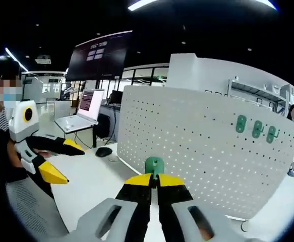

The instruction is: Insert the hook assembly into the mounting plate slot until the hook locks in place.

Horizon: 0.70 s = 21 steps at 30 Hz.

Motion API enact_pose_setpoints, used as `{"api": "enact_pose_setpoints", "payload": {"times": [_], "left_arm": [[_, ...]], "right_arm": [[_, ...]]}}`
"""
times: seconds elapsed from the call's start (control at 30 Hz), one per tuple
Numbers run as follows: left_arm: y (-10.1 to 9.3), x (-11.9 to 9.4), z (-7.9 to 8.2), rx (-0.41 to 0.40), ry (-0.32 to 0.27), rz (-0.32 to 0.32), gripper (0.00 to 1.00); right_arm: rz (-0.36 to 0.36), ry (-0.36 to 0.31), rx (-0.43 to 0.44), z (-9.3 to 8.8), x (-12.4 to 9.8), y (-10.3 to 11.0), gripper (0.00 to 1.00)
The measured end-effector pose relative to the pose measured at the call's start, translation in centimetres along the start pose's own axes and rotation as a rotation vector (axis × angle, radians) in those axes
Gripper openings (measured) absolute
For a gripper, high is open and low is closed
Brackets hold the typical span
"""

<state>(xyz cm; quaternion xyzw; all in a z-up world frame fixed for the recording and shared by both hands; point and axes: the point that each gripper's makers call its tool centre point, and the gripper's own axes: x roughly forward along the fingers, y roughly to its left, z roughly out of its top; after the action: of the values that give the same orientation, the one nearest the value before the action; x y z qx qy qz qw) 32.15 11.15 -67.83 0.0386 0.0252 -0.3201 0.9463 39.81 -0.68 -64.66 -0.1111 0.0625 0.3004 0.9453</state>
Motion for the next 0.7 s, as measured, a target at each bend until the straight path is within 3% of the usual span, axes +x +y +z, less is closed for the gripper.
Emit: {"api": "enact_pose_setpoints", "payload": {"times": [0.2, 0.43, 0.7], "left_arm": [[-0.1, -0.1, -0.6, 0.049, 0.012, 0.011, 0.54], [-0.1, -0.1, -1.0, 0.05, 0.019, 0.014, 0.56], [0.2, -0.3, -1.2, 0.05, 0.025, 0.026, 0.57]], "right_arm": [[-0.129, -0.019, 0.001, 0.9, -1.4, -5.3, 0.0], [-0.272, -0.056, -0.013, 2.8, -3.2, -11.7, 0.0], [-0.37, -0.09, -0.011, 4.2, -4.8, -16.2, 0.0]]}}
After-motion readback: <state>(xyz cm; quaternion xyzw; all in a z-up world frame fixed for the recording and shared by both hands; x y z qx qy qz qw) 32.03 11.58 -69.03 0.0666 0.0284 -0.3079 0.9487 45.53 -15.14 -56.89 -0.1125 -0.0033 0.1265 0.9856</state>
